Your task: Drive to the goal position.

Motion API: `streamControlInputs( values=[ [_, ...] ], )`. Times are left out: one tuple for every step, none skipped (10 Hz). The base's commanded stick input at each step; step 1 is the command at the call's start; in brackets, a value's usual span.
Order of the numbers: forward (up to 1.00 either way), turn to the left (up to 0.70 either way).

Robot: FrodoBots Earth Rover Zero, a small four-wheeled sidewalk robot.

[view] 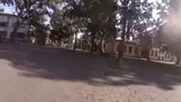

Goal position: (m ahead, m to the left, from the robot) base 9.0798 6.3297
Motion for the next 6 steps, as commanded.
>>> streamControlInputs(
  values=[
    [0.60, 0.15],
    [0.60, 0.15],
    [0.60, 0.15],
    [0.60, 0.15],
    [0.60, 0.14],
    [0.60, 0.12]
  ],
)
